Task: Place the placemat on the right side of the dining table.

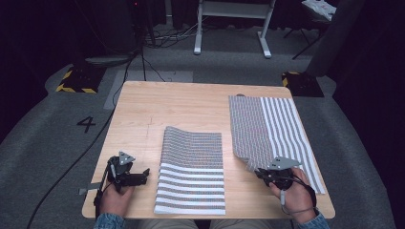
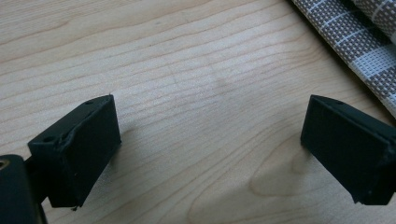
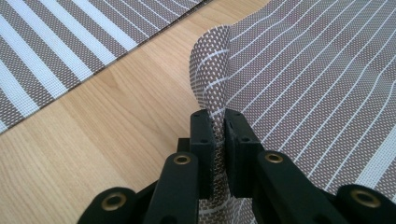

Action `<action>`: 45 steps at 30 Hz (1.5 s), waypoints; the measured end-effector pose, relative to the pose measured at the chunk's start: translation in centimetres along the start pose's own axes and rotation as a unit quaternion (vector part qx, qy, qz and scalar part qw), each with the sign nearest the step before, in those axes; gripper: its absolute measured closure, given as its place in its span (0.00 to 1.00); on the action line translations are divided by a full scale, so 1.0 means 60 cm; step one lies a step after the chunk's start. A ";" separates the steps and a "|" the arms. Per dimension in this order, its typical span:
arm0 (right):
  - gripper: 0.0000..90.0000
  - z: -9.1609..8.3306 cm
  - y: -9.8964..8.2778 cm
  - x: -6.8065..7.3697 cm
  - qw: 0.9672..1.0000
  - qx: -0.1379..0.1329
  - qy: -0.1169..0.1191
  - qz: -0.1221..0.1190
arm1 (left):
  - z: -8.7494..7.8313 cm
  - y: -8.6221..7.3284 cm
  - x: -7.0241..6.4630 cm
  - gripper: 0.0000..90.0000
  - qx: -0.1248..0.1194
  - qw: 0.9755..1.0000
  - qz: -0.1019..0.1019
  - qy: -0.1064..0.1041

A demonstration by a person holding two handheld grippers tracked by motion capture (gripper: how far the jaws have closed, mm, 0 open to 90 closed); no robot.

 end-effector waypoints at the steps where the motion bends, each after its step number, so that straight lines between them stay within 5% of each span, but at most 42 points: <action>1: 0.92 -0.001 -0.003 0.001 1.000 0.003 0.000 0.001 | 0.000 0.000 0.000 0.05 0.001 1.000 0.000 -0.001; 15: 0.92 -0.004 -0.028 -0.004 1.000 0.000 0.005 0.020 | 0.000 0.000 0.000 0.05 0.000 1.000 0.000 -0.001; 30: 0.91 0.011 -0.024 -0.005 1.000 0.004 0.001 0.021 | 0.000 0.000 0.000 0.05 0.001 1.000 0.000 -0.001; 33: 0.77 0.012 -0.024 0.001 1.000 0.005 0.009 0.025 | 0.000 0.000 0.000 0.05 0.001 1.000 0.000 -0.001; 37: 0.63 -0.002 -0.016 0.021 0.997 -0.026 0.042 0.056 | 0.000 0.000 0.000 0.05 0.000 1.000 0.000 0.000; 41: 0.66 -0.023 -0.001 0.022 0.995 -0.051 0.055 0.064 | 0.000 0.000 0.000 0.05 0.000 1.000 0.000 0.000; 45: 0.82 -0.027 0.000 0.015 0.997 -0.037 0.045 0.044 | 0.000 0.000 0.000 0.05 0.001 1.000 0.000 -0.001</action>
Point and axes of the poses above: each handheld gripper's, and its own axes: z roughly forward along the jaws, y roughly out of its top, x roughly to its left, the point moved 7 cm from there along z, roughly forward along the jaws, and after that the axes turned 5 degrees about z, right-handed, at the moved point
